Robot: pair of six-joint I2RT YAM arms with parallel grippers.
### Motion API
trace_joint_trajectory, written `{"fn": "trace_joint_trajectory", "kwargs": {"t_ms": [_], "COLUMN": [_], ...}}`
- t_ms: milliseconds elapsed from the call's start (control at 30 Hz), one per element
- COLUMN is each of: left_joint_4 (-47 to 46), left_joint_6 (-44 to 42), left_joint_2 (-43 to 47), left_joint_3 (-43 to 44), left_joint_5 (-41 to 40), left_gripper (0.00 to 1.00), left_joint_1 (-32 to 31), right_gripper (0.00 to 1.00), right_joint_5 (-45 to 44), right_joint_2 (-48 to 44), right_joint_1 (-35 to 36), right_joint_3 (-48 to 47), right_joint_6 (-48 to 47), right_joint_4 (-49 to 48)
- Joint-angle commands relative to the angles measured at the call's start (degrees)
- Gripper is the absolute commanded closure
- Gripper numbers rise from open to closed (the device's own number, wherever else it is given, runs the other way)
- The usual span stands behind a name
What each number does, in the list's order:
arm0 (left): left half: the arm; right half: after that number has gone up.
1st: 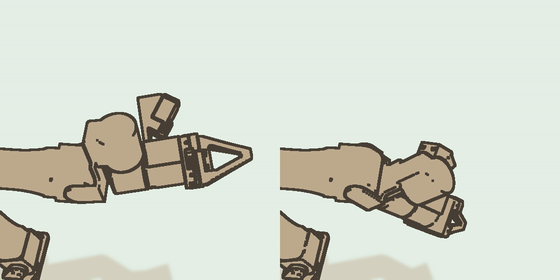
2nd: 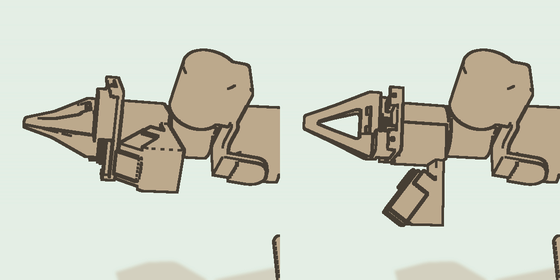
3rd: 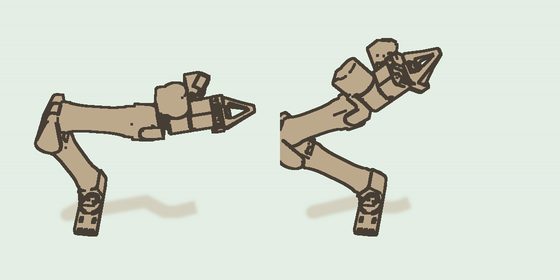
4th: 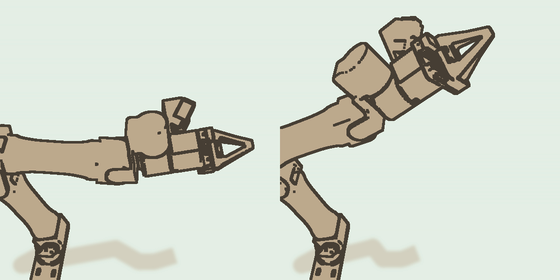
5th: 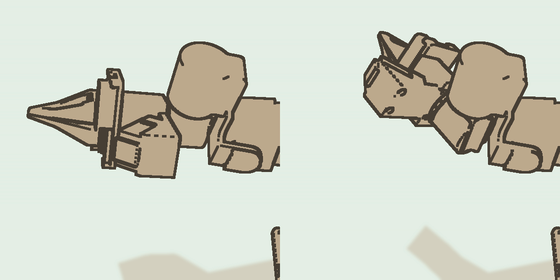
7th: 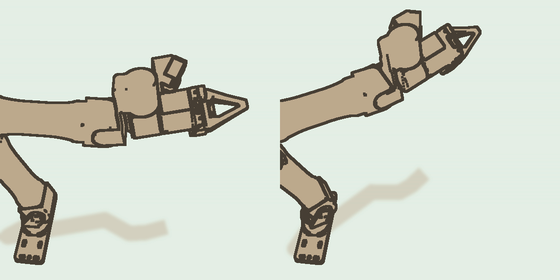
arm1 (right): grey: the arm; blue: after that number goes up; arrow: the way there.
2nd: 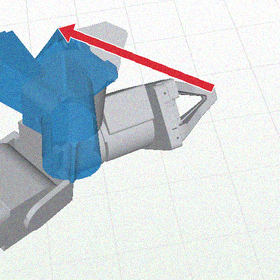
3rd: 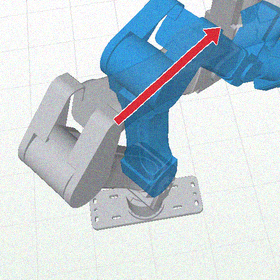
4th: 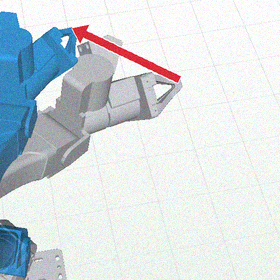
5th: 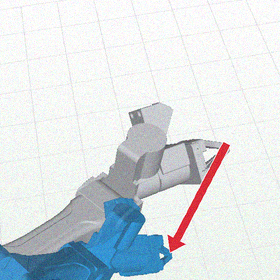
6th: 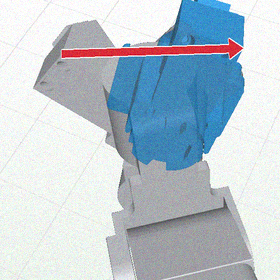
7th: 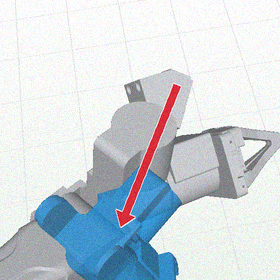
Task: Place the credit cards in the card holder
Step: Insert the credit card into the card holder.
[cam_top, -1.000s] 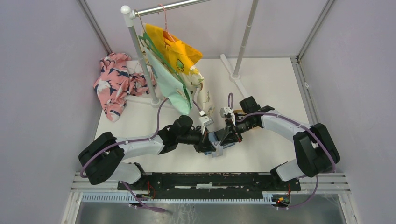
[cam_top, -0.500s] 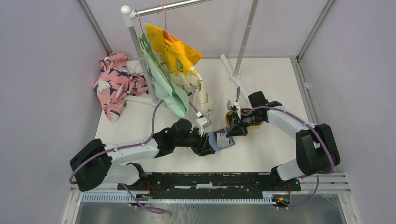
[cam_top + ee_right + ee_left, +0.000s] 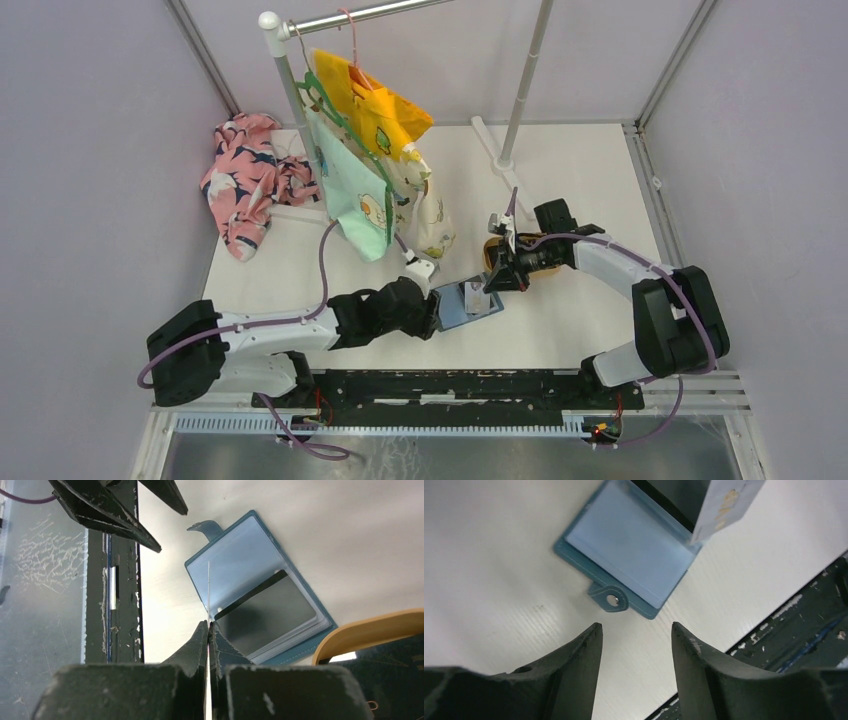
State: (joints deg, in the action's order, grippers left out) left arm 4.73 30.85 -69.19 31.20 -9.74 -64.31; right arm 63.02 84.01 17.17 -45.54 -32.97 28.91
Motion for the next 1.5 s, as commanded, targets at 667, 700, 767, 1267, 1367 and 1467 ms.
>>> {"fn": "trace_joint_trajectory", "kwargs": {"t_ms": [667,700,767,1267,1367,1467], "left_joint_4": [-1.3,-1.1,-0.6,0.4,0.7,0.9], "left_joint_6": [5.4,5.3,4.8,2.5,2.3,2.0], "left_joint_2": [-12.1,-12.4,-12.8,-12.9,-12.8,-12.6], "left_joint_3": [4.7,4.7,5.0,4.8,4.8,4.8], "left_joint_5": [-13.8,-14.0,-14.5,-17.0,-17.2,-17.5], "left_gripper": [0.61,0.64,0.71,0.82,0.82,0.82], "left_joint_1": [-0.2,-0.2,-0.1,0.7,0.9,1.3], "right_gripper": [1.00,1.00,1.00,1.00,0.99,0.97], "right_joint_5": [-11.2,-11.8,-13.6,-22.1,-25.0,-28.7], "right_joint_2": [2.4,2.6,2.9,6.1,7.0,8.4], "right_joint_1": [-0.3,-0.2,-0.1,5.2,5.9,7.2], "right_joint_3": [4.5,4.3,4.1,-0.1,-1.4,-4.3], "right_joint_6": [23.7,23.7,24.4,32.0,32.7,31.5], "right_joint_4": [-17.5,-17.2,-16.8,-14.0,-12.4,-9.1]}}
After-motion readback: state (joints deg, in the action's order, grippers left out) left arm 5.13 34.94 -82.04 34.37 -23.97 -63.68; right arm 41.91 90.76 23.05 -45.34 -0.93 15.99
